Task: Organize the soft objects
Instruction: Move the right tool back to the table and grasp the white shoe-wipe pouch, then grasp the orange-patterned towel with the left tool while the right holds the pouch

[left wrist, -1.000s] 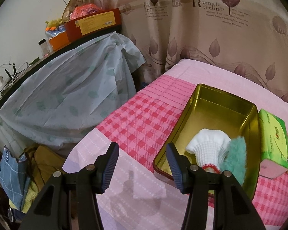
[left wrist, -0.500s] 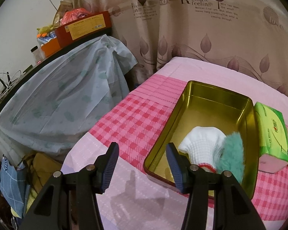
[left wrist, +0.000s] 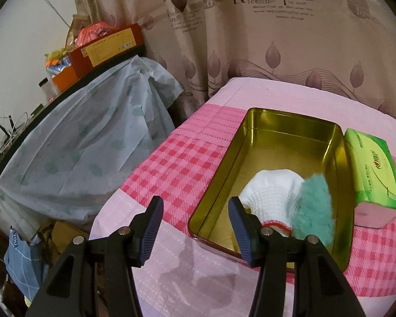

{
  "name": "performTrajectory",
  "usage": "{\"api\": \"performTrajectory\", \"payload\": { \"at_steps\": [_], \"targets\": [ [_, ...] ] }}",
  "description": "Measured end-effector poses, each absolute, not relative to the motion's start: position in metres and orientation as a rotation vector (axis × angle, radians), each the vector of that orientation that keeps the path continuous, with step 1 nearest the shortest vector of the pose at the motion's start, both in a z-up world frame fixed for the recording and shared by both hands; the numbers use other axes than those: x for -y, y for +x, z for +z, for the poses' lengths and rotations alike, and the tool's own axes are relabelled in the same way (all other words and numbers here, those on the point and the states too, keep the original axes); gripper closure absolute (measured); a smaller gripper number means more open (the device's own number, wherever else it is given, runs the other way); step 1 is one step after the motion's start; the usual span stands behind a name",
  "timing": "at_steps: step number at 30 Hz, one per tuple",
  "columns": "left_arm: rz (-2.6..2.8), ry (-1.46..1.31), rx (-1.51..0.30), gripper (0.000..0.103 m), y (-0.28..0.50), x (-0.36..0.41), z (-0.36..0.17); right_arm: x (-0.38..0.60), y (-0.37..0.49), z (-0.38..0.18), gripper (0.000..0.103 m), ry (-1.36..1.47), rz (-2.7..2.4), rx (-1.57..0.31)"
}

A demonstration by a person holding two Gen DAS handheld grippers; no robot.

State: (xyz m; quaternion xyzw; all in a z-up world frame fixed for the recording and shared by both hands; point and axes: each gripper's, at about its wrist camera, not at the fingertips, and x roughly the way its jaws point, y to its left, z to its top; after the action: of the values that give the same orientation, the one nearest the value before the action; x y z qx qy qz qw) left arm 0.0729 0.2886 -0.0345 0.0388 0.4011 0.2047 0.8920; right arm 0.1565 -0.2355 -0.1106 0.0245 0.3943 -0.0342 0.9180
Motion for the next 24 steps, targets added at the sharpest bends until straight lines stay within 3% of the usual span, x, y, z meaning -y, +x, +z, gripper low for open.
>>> {"api": "performTrajectory", "payload": {
  "at_steps": [12, 24],
  "targets": [
    [0.198, 0.071, -0.825, 0.051, 0.071, -0.226, -0.022, 0.24, 0.106, -0.12, 0.047, 0.019, 0.017, -0.825],
    [-0.141, 0.106, -0.897, 0.05, 0.107, -0.098, -0.035, 0.256, 0.071, -0.123, 0.041, 0.051, 0.036, -0.832]
  ]
}}
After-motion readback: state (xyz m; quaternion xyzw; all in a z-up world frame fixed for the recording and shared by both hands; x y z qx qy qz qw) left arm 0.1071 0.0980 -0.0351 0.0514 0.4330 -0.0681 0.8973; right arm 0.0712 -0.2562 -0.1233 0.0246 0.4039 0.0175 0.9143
